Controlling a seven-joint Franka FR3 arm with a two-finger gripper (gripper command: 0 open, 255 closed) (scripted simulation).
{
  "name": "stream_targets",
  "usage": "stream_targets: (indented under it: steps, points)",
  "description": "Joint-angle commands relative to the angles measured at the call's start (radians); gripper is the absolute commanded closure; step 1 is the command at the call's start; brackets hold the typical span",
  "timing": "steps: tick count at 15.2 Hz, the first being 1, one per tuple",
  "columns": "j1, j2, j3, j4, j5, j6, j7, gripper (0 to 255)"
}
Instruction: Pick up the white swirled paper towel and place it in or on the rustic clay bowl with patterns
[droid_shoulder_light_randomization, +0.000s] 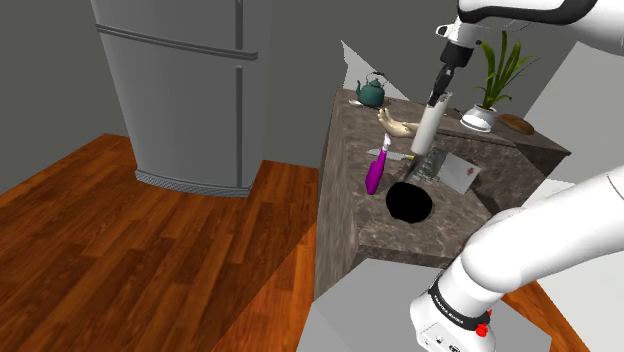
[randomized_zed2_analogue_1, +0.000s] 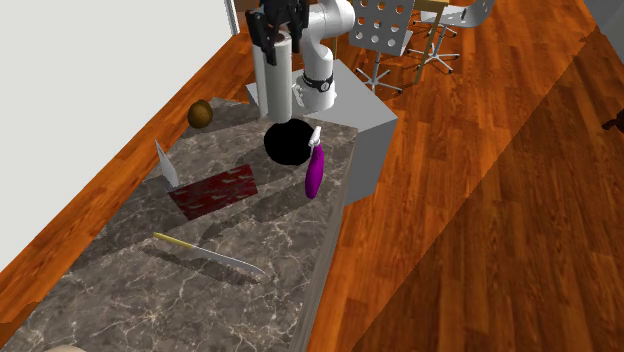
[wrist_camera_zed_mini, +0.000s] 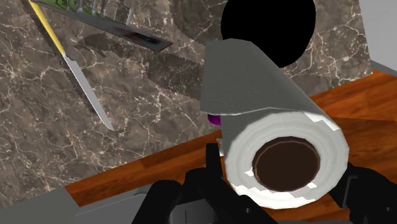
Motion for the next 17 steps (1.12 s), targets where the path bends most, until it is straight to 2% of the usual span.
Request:
stream_targets:
  steps: [1,6,17]
  points:
    - [-0.014,-0.081,0.021,-0.053,-0.025,-0.025,0.015,255]
    - [-0.048,-0.242,0.066,-0.128,-0.060,-0.112,0.032,255]
    - [-0.064,-0.287,0.048,-0.307,-0.083,0.023,0.043,255]
